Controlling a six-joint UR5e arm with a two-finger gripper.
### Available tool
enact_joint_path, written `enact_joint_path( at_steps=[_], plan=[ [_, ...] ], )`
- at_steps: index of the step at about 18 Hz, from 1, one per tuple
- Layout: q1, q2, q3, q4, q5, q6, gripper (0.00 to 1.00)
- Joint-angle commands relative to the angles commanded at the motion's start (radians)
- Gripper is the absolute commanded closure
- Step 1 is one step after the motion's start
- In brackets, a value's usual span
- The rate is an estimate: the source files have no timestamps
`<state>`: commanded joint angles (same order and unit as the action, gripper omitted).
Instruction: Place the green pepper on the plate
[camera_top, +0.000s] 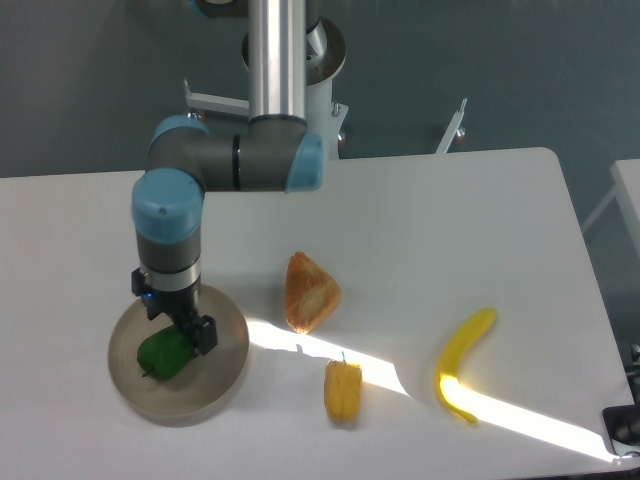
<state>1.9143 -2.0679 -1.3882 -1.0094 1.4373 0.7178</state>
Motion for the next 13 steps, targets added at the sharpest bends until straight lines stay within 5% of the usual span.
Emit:
enact_joint_path(
  at_steps=[3,13],
  plan=[
    [0.06,0.043,-0.021,0.002,0.009,0.021,0.0],
    [0.273,0.069,-0.005,0.0,0.13,0.429,0.0]
  ],
)
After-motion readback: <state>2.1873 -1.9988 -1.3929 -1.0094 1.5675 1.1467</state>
